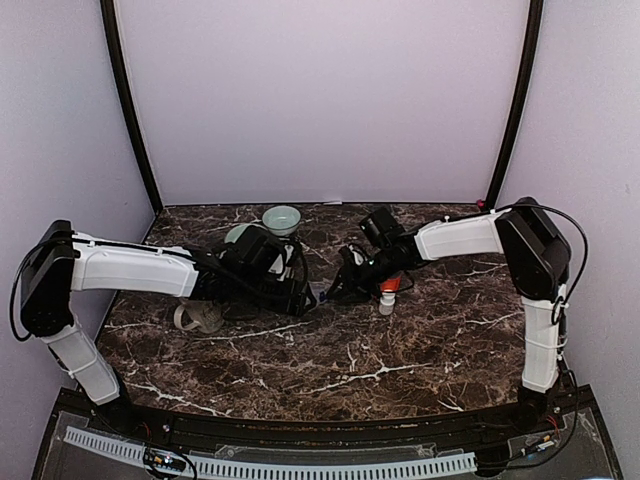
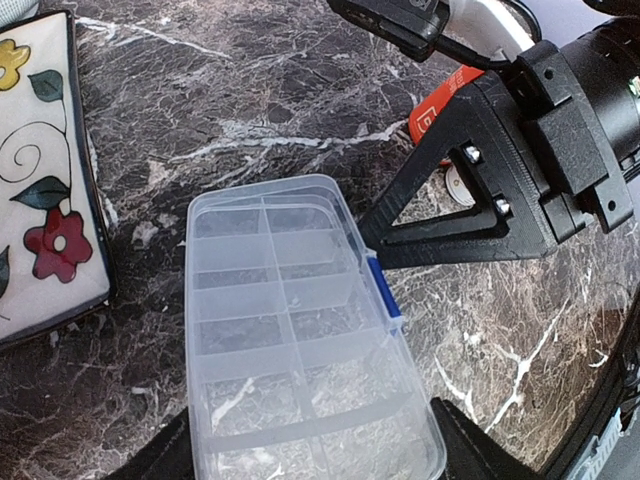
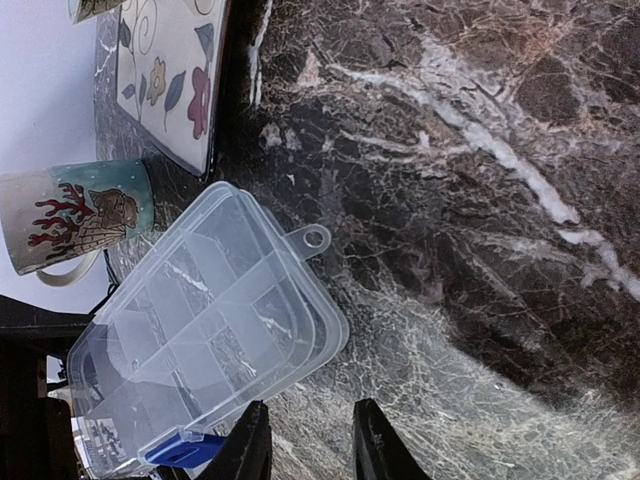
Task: Sort the pills into containers
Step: Open the pill container at the center of the board.
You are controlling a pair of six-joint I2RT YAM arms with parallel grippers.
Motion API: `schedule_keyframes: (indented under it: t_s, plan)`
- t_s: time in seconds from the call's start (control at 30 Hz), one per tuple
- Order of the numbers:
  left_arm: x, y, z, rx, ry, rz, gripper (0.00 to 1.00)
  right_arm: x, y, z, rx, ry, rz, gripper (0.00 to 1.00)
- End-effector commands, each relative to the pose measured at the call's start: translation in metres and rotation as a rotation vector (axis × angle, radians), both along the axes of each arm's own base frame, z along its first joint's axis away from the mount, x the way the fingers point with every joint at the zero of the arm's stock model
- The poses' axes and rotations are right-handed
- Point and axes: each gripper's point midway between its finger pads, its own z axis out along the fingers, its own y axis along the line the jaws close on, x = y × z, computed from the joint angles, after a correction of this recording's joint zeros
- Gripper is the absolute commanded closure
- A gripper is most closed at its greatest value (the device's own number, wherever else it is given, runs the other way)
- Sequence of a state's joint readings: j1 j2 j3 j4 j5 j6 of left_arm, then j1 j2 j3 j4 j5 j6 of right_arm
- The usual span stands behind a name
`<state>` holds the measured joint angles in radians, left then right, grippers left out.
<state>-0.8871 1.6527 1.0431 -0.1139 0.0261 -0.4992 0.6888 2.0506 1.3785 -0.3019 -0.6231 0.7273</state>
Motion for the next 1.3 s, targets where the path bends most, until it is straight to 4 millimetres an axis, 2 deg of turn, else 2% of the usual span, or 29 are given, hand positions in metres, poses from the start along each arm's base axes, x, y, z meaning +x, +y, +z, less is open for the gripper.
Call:
schedule_keyframes:
  t_s: [0.0, 0.27, 0.63, 1.0, 1.27]
  plan:
    - [-0.023, -0.036, 0.020, -0.150, 0.020, -0.149, 0.26, 0.006, 0.020, 0.006, 0.046, -0.077, 0.033, 0.71]
    - [-0.030, -0.030, 0.005, -0.132, 0.064, -0.139, 0.24, 0.003, 0.022, 0.001, 0.033, -0.077, 0.049, 0.71]
    - [-0.040, -0.023, -0.018, -0.105, 0.115, -0.137, 0.22, 0.002, 0.027, 0.006, 0.045, -0.086, 0.067, 0.72]
    - [-0.039, -0.024, -0.024, -0.093, 0.115, -0.138, 0.21, 0.000, 0.028, 0.009, 0.024, -0.101, 0.096, 0.72]
    - [-0.035, -0.018, -0.029, -0.064, 0.109, -0.106, 0.18, -0.009, 0.029, 0.013, 0.006, -0.116, 0.144, 0.72]
